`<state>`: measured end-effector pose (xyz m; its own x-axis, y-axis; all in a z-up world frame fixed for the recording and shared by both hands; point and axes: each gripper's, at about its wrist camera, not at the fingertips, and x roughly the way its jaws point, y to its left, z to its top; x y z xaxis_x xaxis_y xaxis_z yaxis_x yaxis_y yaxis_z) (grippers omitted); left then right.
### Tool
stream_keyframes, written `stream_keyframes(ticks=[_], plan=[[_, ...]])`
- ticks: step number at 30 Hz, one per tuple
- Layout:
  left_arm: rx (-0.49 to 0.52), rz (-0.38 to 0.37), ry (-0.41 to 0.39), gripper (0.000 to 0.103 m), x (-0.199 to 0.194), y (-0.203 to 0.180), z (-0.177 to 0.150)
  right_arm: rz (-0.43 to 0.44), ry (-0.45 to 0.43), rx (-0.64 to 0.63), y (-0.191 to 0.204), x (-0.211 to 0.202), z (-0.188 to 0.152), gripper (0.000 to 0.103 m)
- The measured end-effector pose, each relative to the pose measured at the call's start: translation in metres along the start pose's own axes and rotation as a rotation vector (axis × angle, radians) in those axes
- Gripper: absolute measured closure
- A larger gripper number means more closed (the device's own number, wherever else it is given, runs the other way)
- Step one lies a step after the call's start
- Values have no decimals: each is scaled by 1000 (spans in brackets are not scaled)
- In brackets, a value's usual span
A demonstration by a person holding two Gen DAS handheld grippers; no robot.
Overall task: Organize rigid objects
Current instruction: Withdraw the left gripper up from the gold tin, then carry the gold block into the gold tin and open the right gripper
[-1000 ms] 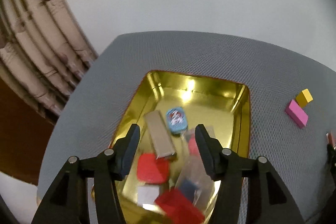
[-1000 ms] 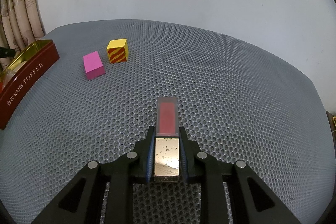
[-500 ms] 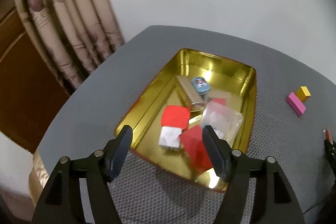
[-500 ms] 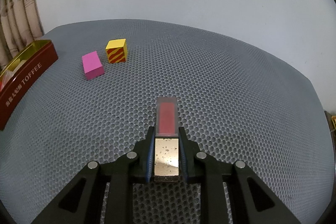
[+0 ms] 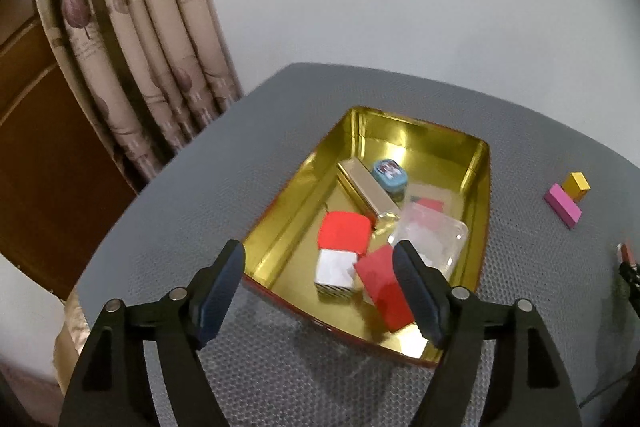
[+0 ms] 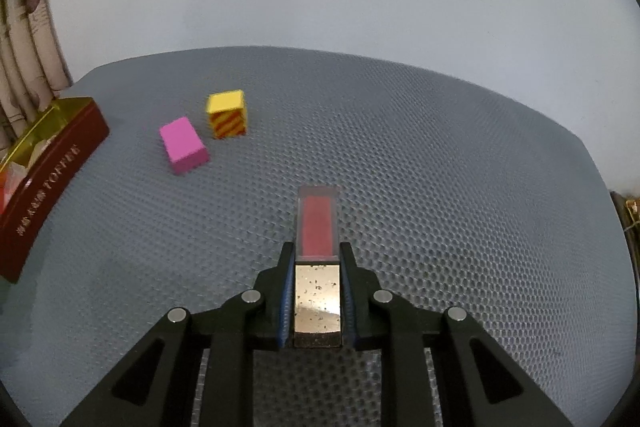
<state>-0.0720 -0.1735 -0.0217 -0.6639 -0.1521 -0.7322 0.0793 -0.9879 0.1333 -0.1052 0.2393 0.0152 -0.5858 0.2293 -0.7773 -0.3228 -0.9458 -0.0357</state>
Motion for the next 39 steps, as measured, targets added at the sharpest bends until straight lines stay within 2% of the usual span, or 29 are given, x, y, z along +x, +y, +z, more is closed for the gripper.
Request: stream_keyframes(ticks=[4,9,12,15,17,22,27,39], plan=[[-27,3,7,28,3,4,2,21,-12,-20,8,-7,9,83],[-41,43,-7,28,5,7,4,60,-27,-52,24,-11,20,83],[-54,56,-3,27,7,11,5,88,-39,-71,66,-28,18,83],[-86,58,15,26,10,19,7,117,-54,-92,81,-38,22,83],[-116,61,19,26,11,25,8,134,-64,-109,95,-66,25,83],[-187,88,15,26,12,41,10,187,-76,-135,123,-85,31,83],[-236,103,39,25,18,51,8,239,-84,-179,167,-83,43,83],[-268,110,80,25,28,61,5,336,-82,-271,256,-81,69,83]])
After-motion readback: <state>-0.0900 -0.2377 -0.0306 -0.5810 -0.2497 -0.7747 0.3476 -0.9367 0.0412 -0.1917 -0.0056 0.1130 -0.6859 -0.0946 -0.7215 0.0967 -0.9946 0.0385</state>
